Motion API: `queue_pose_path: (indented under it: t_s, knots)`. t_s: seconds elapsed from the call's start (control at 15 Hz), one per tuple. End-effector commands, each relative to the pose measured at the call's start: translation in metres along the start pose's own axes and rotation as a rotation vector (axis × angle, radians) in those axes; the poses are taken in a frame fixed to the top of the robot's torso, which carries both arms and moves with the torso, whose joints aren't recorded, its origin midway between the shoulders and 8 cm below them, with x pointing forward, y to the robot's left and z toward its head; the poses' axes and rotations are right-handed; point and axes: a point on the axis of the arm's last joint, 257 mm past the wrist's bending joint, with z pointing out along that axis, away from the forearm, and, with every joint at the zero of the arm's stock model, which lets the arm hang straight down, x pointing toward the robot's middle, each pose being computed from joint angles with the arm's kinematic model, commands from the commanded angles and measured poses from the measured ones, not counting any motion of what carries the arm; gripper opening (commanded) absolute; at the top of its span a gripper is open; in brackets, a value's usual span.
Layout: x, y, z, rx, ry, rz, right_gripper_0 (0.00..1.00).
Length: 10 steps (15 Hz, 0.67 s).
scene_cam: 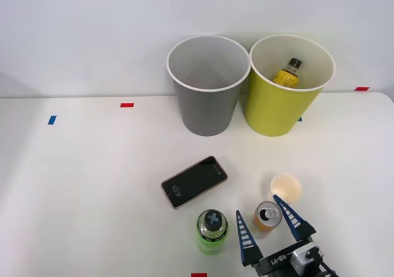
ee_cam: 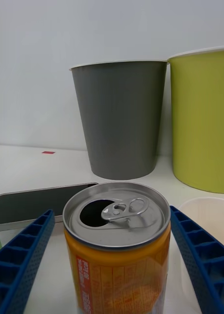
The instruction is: Put cans in the gray bin, plastic bottles in the light green bin
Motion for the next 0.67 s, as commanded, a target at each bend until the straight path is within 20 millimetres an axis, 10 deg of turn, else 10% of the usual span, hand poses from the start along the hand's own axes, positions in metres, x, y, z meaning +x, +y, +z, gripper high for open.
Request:
queue_pose_path:
  t_s: [0.07, 0.67]
  knots:
    - [-0.001, 0.000, 0.002, 0.006, -0.003, -0.005, 0.03]
    - [-0.015, -0.004, 0.004, 0.006, -0.028, -0.008, 0.00]
